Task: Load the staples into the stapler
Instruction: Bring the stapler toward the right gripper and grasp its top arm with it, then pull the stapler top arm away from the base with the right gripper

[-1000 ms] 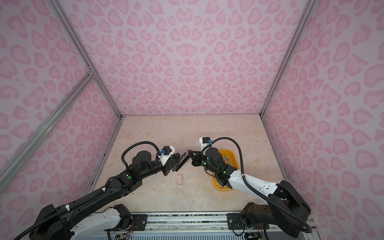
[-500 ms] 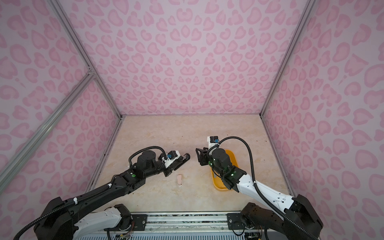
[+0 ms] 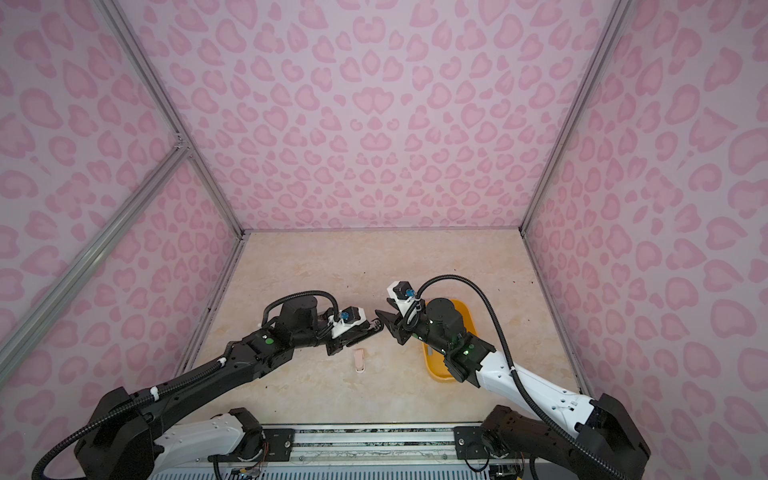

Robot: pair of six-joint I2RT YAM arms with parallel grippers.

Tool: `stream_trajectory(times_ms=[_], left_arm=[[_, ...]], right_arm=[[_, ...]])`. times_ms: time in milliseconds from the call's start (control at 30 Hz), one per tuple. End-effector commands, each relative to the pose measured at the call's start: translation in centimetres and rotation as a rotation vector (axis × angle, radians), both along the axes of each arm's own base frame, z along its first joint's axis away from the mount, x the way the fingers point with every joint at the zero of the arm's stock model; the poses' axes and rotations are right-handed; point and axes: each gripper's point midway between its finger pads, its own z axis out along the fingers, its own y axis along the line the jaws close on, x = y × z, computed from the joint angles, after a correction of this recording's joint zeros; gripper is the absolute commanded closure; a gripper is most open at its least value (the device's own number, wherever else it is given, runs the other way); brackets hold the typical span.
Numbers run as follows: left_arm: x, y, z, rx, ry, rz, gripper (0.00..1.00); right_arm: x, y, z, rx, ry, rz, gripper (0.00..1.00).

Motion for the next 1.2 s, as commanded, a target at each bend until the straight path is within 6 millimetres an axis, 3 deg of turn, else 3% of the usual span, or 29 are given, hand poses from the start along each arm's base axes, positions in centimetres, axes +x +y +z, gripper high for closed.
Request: stream_trajectory(times_ms=[0,100,233,600,900,1167], left_arm=[[-0.7,-0.9,2.0,-0.058,-0.028,-0.074,0.96],[-1.4,-1.3,2.1,-0.066,-0.008,-0.122,0.96],[-1.9,-1.7,2.1,-0.064,0.016,-0.155,0.96],[-3.3,-2.2,2.7,-0.082,0.026,-0.231,0.96],[-3.8,-2.2,3.6,-0.105,0.025,-0.248,0.96],[-4.4,-2.3,4.3,-0.128,0.032,-0.271,0.96]], right_arm=[[-2.8,0.8,-2.3,-0.06,0.03,0.158,0.61],[-4.4,1.3,-2.8,-0.038,0.052,0.245,0.6],[-4.7,1.1,-3.7,-0.098,0.092,0.255,0.54],[-5.3,1.9,-5.1,-0.149,0.165,0.327,0.63],[-7.0,0.6,-8.5,-0.161,0.236,0.331,0.65],[-7.6,0.2,-9.6,-0.163,0.252,0.327,0.65]])
